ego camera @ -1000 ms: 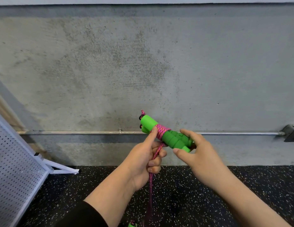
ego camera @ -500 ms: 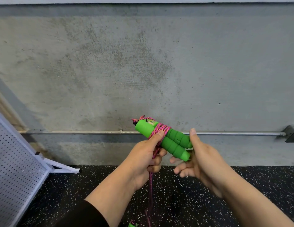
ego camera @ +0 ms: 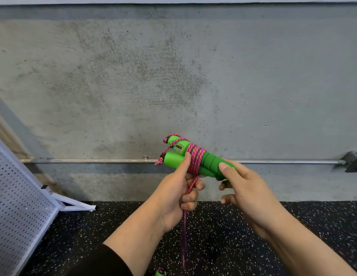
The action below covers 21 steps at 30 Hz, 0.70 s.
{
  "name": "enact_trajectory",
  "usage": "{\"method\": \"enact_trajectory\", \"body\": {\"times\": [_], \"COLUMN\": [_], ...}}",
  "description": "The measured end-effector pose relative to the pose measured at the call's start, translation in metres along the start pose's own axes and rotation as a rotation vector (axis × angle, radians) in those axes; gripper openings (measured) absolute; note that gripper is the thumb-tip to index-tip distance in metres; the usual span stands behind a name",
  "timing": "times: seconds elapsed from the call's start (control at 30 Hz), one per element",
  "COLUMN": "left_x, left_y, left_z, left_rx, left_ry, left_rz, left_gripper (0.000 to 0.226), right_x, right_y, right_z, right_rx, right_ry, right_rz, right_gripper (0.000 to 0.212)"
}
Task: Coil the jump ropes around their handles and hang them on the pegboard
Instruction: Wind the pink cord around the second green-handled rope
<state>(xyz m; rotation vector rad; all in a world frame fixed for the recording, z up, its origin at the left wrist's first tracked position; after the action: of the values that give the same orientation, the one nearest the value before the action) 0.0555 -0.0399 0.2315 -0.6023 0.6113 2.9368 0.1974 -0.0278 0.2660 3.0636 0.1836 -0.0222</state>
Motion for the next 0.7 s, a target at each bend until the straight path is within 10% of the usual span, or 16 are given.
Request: {"method": "enact_trajectory", "body": {"times": [0.47,0.7], "left_x": [0.006,0.002], "left_y": [0.002,0.003], "left_z": [0.001,0.007], "left_rx": [-0.025,-0.088], "left_ry": [-0.049,-0.146], "left_rz": [0.078,0.059], "left_gripper": [0.04,0.032], "right_x": [-0.007,-0.005], "right_y": [0.003,0.0], "right_z": [-0.014,0.003], "right_rx": [0.403,-0.006], "right_ry": [0.685,0.042], "right_rz": [-0.011,-0.021], "right_gripper": [0.063,0.041]}}
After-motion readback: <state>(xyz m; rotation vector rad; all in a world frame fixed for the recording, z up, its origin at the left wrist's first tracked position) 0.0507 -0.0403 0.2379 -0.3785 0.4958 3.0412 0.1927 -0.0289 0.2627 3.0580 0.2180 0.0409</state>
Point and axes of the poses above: each hand's wrist, its own y-axis away from the middle knuckle, its own x-axis out of the back of the hand, z = x × y, the point moved 7 cm from there along -y, towards the middle knuckle, and after that the axes turned 2 degrees about -y, right-handed, at the moved point
